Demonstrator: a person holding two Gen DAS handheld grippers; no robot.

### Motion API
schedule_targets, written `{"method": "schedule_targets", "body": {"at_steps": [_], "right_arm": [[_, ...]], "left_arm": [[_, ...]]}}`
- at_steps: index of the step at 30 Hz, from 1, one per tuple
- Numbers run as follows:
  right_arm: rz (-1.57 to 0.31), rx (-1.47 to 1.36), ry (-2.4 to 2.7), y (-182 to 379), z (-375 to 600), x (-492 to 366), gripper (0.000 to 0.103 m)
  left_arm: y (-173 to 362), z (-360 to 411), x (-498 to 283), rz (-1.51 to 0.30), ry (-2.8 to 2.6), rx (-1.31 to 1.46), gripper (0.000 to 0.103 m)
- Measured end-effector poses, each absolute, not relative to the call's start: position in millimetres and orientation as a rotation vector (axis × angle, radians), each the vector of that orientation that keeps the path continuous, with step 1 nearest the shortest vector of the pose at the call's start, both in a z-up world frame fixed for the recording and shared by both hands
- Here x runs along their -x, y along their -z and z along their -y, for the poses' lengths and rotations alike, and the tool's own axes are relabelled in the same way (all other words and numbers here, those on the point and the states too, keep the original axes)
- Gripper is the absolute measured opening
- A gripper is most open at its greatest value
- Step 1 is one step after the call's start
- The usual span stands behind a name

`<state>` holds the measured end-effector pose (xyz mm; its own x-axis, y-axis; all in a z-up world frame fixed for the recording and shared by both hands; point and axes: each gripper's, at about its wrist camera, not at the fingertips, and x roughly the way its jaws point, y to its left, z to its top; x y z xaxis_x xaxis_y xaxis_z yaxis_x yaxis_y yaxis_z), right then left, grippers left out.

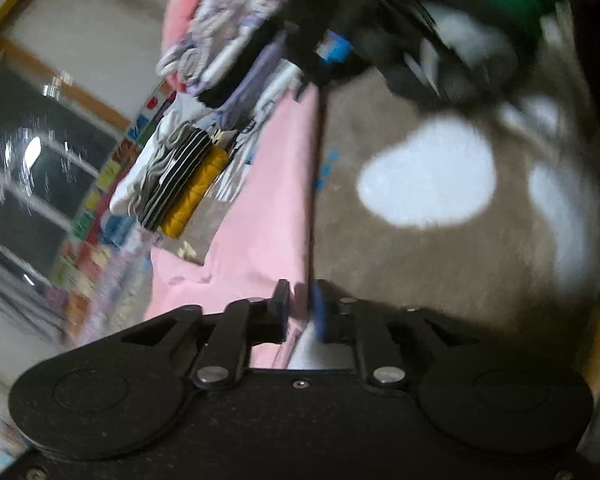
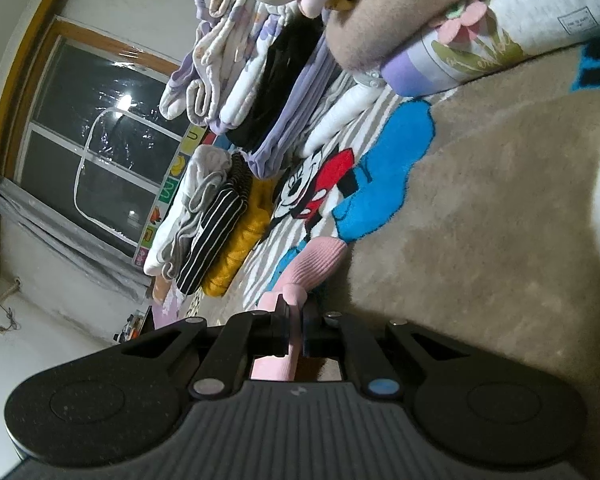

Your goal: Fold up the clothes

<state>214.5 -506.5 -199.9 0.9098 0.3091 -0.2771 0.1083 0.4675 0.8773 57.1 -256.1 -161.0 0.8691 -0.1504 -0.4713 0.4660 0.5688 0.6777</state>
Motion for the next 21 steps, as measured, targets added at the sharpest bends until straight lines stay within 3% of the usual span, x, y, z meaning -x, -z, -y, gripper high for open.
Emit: {"method": "schedule_targets", "body": {"at_steps": [8,11,13,19,21], "right_arm": [[-0.434,-1.081,-0.122,200,506,-215,0.007],[-0.44,-1.062,-0.107,199,504,-216,0.006],[-0.445,-1.045,-0.098,199,503,-217,0.005],[-0.444,-1.022,-0.096,198,502,-217,0.006],[-0.43,-1.021,-0.099,196,503,-214,0.012]], "left_arm": [[129,231,-93,-0.381,0.256,-0.699,0.013],[151,240,-114,-0.502,0.3,-0.691,0.012],[169,245,-122,-0.528,0.333,-0.724,0.003],[146,244,-103,-0.491,0.33,-0.662,0.006],[145,236,-95,-0.47,0.329,-0.668,0.007]]}}
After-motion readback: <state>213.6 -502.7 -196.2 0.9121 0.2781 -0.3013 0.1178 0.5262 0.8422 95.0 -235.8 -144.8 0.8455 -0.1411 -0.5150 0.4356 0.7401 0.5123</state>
